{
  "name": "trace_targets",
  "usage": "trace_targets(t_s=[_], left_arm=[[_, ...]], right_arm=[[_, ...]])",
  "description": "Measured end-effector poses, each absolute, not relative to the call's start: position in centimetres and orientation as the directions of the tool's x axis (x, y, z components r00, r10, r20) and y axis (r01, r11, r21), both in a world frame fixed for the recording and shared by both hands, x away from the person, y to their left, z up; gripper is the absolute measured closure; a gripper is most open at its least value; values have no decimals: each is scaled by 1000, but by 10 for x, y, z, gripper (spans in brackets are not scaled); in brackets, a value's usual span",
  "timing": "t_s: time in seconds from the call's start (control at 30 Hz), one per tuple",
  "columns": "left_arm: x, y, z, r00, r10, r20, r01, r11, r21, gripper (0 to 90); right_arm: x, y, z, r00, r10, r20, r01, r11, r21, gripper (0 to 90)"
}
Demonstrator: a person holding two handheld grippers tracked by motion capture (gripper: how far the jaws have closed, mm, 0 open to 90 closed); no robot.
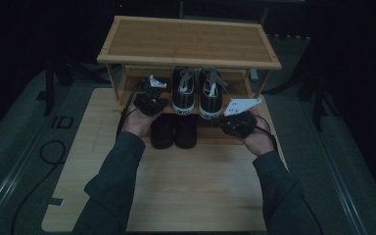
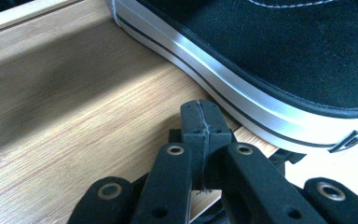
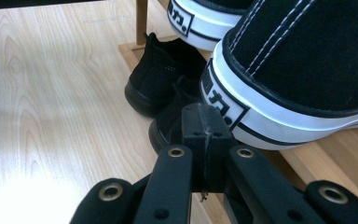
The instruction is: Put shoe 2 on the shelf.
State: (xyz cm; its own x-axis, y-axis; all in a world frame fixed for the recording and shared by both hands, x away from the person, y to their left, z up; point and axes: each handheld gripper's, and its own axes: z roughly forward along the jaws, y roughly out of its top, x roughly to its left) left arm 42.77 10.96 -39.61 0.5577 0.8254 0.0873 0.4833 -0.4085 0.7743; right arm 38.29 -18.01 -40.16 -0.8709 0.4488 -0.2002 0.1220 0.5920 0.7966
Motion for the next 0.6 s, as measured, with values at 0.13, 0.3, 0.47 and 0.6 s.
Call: trace_targets(t_s=[0.13, 0.3, 0.47, 0.6], left_arm=[[428, 110, -396, 558, 825, 86, 483, -408, 775, 900], [428, 110, -396, 560, 824, 85, 483, -408, 775, 900], [428, 110, -396, 559, 825, 83, 483, -406, 776, 900], [428, 110, -396, 560, 824, 84, 483, -407, 775, 900]], right_arm=[[386, -178, -401, -857, 467, -216, 126, 597, 792, 900], [386, -176, -401, -857, 468, -215, 125, 593, 795, 900], [386, -175, -398, -853, 472, -224, 119, 593, 797, 900], [387, -170, -396, -855, 466, -226, 116, 597, 794, 900]])
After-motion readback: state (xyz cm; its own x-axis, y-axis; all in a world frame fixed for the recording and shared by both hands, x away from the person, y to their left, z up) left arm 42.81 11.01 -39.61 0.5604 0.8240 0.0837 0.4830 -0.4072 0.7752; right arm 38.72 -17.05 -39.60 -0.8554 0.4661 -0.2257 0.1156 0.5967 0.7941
